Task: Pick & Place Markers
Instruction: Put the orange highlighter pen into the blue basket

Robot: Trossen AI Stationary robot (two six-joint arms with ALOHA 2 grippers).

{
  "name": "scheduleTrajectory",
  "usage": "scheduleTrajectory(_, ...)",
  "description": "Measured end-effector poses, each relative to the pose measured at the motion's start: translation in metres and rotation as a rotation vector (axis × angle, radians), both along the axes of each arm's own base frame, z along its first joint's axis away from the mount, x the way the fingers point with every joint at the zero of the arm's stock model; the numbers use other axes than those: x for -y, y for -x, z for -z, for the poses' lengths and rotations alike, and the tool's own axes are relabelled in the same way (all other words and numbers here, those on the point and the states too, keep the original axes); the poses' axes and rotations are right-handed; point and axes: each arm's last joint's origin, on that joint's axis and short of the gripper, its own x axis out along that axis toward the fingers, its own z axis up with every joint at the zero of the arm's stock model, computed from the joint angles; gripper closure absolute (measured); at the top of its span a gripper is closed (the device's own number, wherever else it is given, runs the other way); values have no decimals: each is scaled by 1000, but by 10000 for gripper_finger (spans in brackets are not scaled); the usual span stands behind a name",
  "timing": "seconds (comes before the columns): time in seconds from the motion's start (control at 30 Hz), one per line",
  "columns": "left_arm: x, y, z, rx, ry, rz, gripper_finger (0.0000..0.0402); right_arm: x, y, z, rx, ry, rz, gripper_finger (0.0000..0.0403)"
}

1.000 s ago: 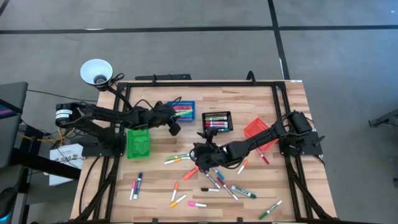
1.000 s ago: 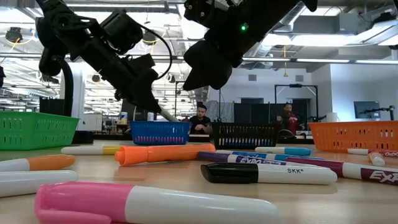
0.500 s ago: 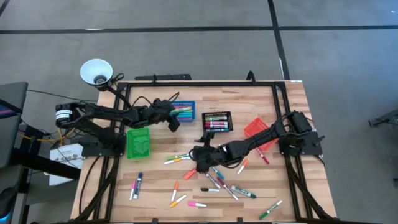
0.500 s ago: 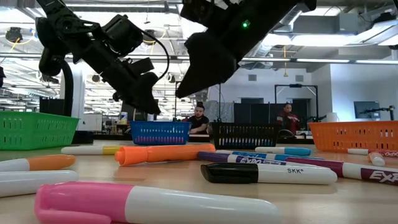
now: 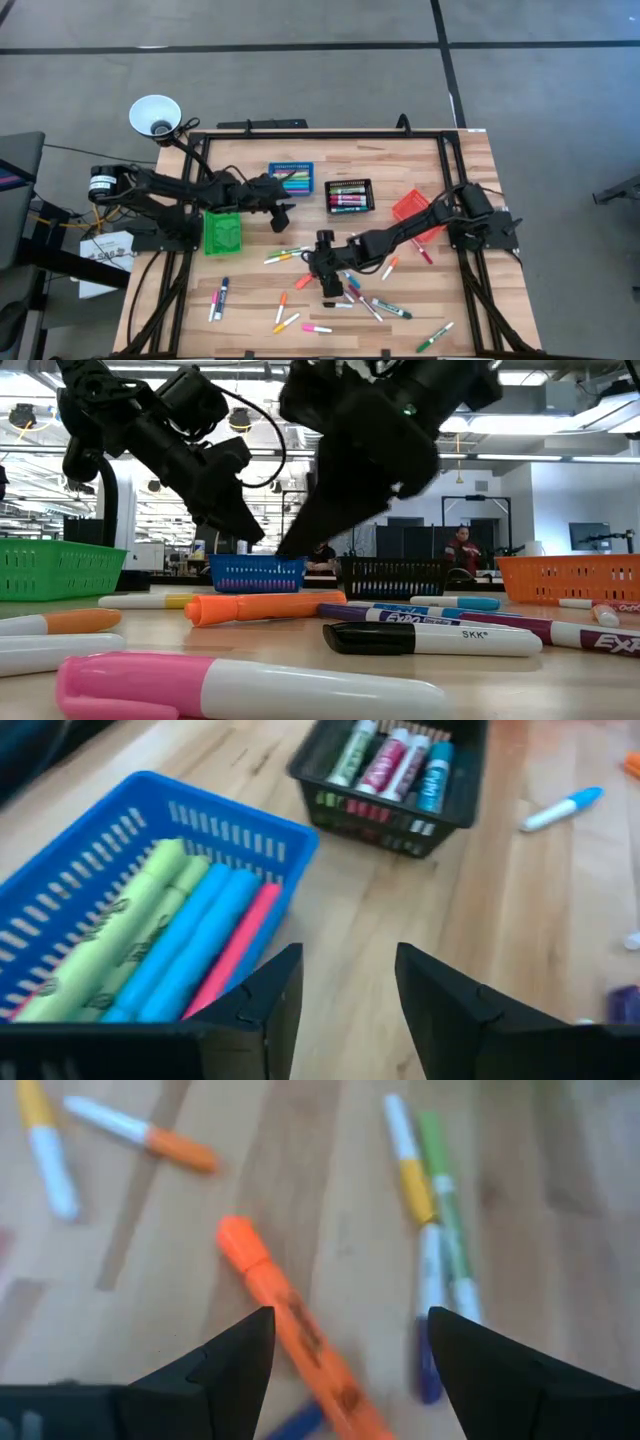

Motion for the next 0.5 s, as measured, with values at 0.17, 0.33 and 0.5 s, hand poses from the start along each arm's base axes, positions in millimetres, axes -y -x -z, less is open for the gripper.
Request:
scheduleTrajectory(0.17,2,-1,-1,1,-45,-21,246,-12,-10,18,37,-71,-168,148)
scheduleTrajectory(0.33,0,-1,-1,7,-49,-28,246,-15,-13,38,31,0,-231,148)
scheduleTrajectory(0.5,0,-1,-1,8,-52,-26,249,-10,-17,47,40,26,-210,160)
